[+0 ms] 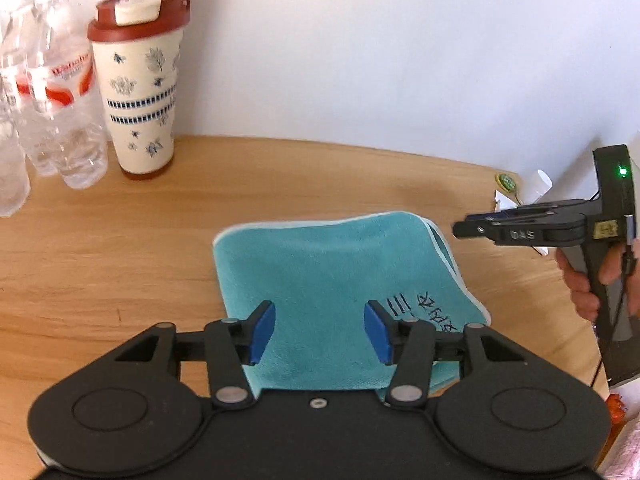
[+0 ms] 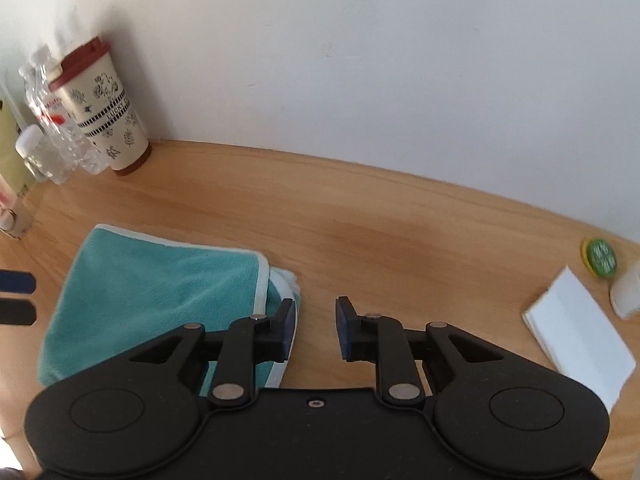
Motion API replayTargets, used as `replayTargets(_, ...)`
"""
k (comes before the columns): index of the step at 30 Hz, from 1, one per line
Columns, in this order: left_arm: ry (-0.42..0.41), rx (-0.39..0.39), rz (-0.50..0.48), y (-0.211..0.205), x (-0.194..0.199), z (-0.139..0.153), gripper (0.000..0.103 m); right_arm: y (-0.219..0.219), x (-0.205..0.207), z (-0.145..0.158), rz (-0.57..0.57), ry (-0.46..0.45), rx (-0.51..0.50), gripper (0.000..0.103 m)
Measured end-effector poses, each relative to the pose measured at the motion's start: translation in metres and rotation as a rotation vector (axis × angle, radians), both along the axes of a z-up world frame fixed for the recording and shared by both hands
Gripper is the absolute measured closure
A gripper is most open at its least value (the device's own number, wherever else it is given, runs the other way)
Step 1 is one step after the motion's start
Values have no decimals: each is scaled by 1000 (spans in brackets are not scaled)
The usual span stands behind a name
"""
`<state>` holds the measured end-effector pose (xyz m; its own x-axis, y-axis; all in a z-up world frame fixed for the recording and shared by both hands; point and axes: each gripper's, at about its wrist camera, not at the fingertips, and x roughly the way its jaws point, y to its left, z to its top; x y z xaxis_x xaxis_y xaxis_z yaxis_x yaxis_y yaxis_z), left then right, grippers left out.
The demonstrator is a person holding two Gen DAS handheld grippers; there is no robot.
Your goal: Fold towel
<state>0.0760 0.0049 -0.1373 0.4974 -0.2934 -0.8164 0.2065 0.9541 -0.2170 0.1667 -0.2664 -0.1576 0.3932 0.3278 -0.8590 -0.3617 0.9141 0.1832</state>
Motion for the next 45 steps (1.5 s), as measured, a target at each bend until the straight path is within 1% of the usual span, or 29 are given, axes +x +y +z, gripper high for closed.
replayTargets(2, -4, 33, 4, -2, 2, -2, 50, -6, -9, 6, 10, 44, 78, 77)
replayTargets(3, -1, 54, 9, -4, 4, -4, 50, -7, -11, 6, 9, 55, 93, 76)
replayTargets(5, 0, 71, 32, -3, 8, -8, 50, -6, -15, 3, 14, 92, 122, 76)
replayTargets(7, 17, 72, 80, -1, 15, -12, 50, -3, -19, -2, 23, 134, 145, 75)
replayTargets(9, 38, 47, 140, 5, 24, -15, 50, 0, -20, -9, 25, 155, 132, 75)
replayTargets(11, 50, 33, 171, 11, 29, -17, 48, 3, -20, -16, 24, 189, 135, 75)
replayTargets(13, 58, 47, 195, 16, 28, -16, 48, 3, -22, -22, 24, 246, 157, 73)
replayTargets(14, 60, 53, 204, 19, 28, -17, 48, 4, -24, -24, 28, 268, 169, 77)
replayTargets(15, 64, 57, 214, 22, 28, -19, 48, 5, -27, -24, 38, 269, 179, 96)
replayTargets(17, 76, 56, 236, 28, 27, -19, 48, 5, -32, -20, 47, 273, 193, 96)
replayTargets(19, 82, 41, 254, 35, 25, -18, 48, 2, -34, -9, 16, 277, 268, 96)
replayTargets(21, 85, 35, 263, 42, 22, -17, 48, -3, -39, -2, -6, 281, 317, 96)
replayTargets(25, 97, 45, 247, 44, 16, -16, 48, -15, -50, 3, -65, 306, 372, 96)
replayTargets(27, 105, 54, 209, 40, 13, -18, 47, -26, -54, -3, -113, 329, 393, 97)
replayTargets(28, 107, 62, 191, 37, 12, -19, 45, -28, -54, -7, -128, 331, 386, 96)
replayTargets(29, 107, 73, 180, 34, 11, -21, 42, -27, -57, -12, -127, 323, 351, 96)
replayTargets(31, 102, 89, 172, 30, 10, -23, 41, -26, -62, -21, -126, 308, 280, 95)
replayTargets(32, 99, 86, 178, 30, 10, -23, 41, -25, -65, -26, -126, 301, 244, 94)
replayTargets(33, 98, 76, 189, 32, 10, -22, 41, -25, -68, -29, -126, 292, 214, 87)
replayTargets(34, 99, 68, 199, 34, 10, -20, 41, -25, -69, -28, -125, 278, 204, 87)
replayTargets(35, 99, 62, 212, 36, 11, -18, 40, -23, -72, -23, -119, 256, 185, 87)
replayTargets(36, 99, 60, 227, 39, 11, -15, 37, -21, -75, -18, -113, 234, 165, 83)
replayTargets(37, 100, 63, 239, 42, 12, -12, 30, -19, -77, -13, -106, 210, 147, 76)
replayTargets(38, 99, 72, 256, 44, 12, -10, 21, -19, -81, -5, -99, 179, 131, 74)
replayTargets(40, 93, 103, 304, 48, 13, -4, 15, -17, -88, 9, -80, 120, 103, 70)
replayTargets(42, 98, 115, 335, 51, 13, -2, 11, -4, -96, 18, -29, 80, 101, 69)
replayTargets(43, 103, 116, 344, 52, 13, -3, 6, 1, -99, 22, -7, 65, 100, 69)
replayTargets(44, 113, 118, 349, 52, 13, -4, 5, 3, -100, 21, 6, 65, 103, 68)
replayTargets(45, 124, 120, 354, 53, 13, -5, 5, 15, -102, 18, 54, 69, 109, 66)
